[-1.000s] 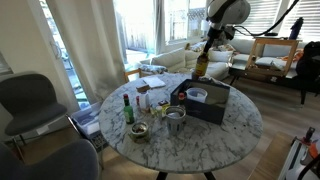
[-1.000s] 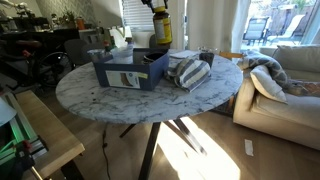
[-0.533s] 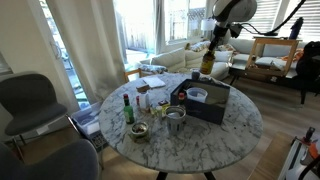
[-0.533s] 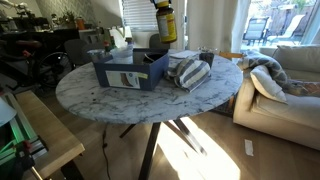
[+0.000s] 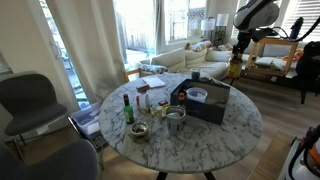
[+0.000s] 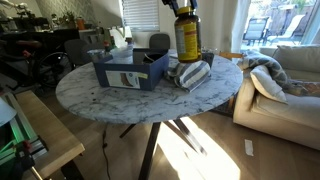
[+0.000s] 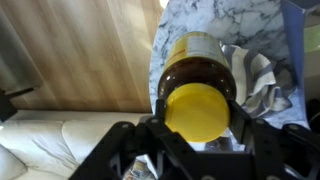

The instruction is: Remove the yellow and brown bottle from the shoe box and put it on the table

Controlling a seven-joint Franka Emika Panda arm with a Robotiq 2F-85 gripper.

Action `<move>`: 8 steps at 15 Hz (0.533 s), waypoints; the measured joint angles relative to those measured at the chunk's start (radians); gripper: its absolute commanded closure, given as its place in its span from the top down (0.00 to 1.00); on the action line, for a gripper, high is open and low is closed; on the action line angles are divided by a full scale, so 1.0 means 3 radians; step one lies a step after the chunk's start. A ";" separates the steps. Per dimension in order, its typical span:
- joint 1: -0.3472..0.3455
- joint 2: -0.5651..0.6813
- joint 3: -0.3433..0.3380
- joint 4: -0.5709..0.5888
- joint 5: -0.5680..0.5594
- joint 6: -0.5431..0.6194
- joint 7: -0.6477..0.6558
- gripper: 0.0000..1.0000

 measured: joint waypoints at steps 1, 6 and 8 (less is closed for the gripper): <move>-0.0041 0.0075 -0.0040 0.0025 0.0007 -0.0009 0.0101 0.37; -0.0126 0.0423 -0.0061 0.0217 0.0148 -0.0201 0.0318 0.37; -0.0128 0.0446 -0.0055 0.0227 0.0140 -0.0181 0.0341 0.37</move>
